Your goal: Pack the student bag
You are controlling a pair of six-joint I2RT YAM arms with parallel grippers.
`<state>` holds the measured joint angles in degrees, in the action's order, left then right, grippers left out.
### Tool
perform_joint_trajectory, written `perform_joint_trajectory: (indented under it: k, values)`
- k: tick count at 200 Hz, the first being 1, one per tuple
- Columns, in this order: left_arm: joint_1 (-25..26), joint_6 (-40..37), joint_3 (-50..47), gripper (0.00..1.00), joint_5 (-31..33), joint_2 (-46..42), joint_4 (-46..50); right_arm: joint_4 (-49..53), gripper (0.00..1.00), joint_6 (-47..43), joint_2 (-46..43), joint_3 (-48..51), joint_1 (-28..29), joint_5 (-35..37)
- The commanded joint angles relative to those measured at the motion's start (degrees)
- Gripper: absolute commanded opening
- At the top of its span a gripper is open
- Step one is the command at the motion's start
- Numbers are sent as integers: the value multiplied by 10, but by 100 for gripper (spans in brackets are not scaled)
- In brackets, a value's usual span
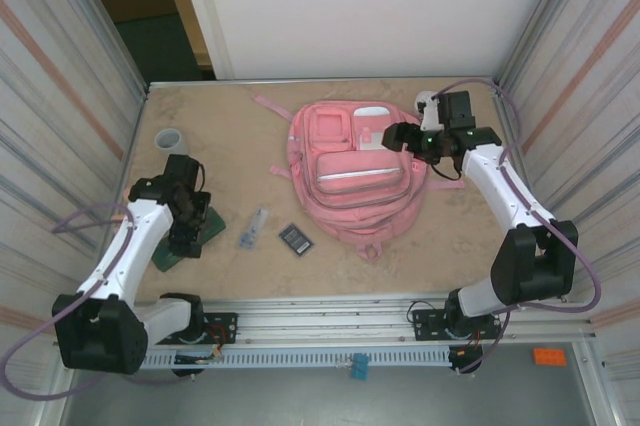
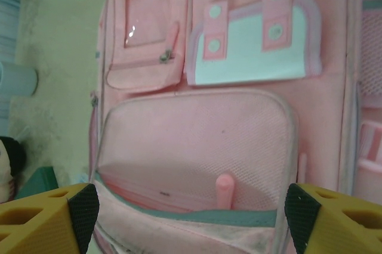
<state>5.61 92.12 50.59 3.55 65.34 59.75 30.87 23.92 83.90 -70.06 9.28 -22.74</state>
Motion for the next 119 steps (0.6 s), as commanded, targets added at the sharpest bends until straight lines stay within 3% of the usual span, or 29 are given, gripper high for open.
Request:
perform_joint_trajectory:
  k: [1, 119]
  values:
    - [-12, 88, -30, 99, -24, 12, -11, -8, 83, 29, -20, 3, 13, 14]
    - [-78, 52, -9, 99, -30, 157, -130, 28, 83, 28, -35, 3, 42, 46]
